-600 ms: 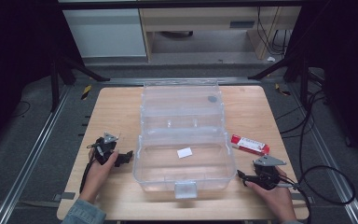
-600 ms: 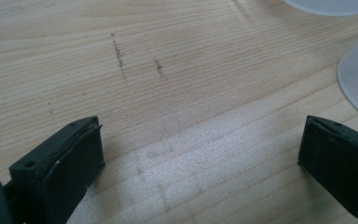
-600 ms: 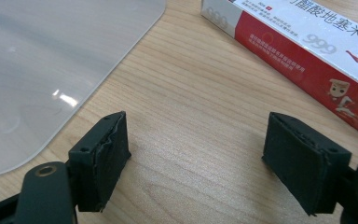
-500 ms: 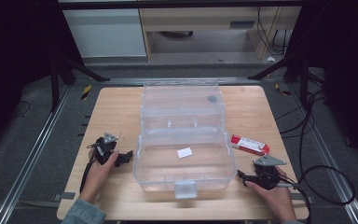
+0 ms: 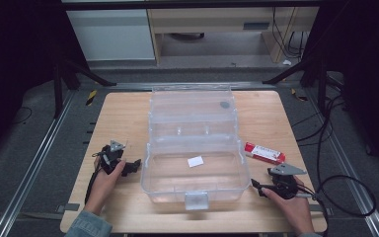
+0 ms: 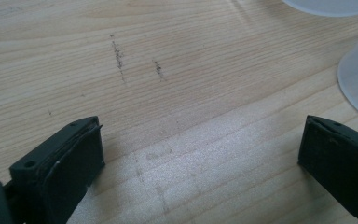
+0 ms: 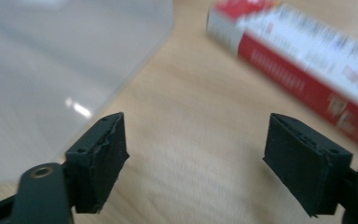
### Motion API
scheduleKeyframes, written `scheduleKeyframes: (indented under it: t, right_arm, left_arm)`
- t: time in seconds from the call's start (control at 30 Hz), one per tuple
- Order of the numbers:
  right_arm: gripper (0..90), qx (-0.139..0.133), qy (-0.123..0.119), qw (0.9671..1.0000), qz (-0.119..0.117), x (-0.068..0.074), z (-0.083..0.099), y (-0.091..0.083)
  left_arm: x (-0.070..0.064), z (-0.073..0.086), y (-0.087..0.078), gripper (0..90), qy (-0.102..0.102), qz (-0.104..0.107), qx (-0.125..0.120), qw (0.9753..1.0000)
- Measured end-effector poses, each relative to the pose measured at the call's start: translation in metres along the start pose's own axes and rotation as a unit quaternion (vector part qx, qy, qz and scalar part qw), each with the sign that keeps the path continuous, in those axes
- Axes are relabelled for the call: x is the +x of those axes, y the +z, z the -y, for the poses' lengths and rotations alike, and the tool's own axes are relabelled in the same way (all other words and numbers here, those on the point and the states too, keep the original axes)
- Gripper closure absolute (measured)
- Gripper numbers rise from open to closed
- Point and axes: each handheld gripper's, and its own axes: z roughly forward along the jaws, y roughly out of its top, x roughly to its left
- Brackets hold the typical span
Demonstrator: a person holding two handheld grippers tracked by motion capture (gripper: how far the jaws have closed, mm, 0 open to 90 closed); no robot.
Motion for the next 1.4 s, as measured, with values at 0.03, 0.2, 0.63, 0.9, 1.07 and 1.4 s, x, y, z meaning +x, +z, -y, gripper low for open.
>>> scheduleKeyframes:
  t: [0.03,0.2,0.63,0.9,1.07,1.4]
  right_arm:
    - [22.8,0.000,0.000,1.0000,0.000,0.000,0.000,0.000]
    - [24.2,0.003,-0.060,0.9973,0.043,-0.029,-0.037,-0.015]
    - [13.7,0.053,-0.063,0.9958,0.041,-0.078,-0.076,0.007]
    - [14.1,0.100,-0.087,0.9909,0.020,-0.079,-0.076,0.031]
    - [22.4,0.121,-0.097,0.9879,0.005,-0.076,-0.075,0.042]
    - [47.4,0.151,-0.107,0.9826,-0.003,-0.075,-0.069,0.036]
  left_arm:
    - [0.000,0.000,0.000,0.0,0.000,0.000,0.000,1.0000]
    - [0.000,0.000,0.000,0.0,0.000,0.001,0.000,1.0000]
    - [0.000,-0.001,0.001,0.0,0.001,0.002,-0.001,1.0000]
    - [0.000,-0.001,0.001,0.0,0.001,0.002,-0.001,1.0000]
    - [0.000,-0.001,0.001,0.0,0.001,0.002,-0.001,1.0000]
    - [0.000,0.000,0.001,0.0,0.002,0.003,-0.001,1.0000]
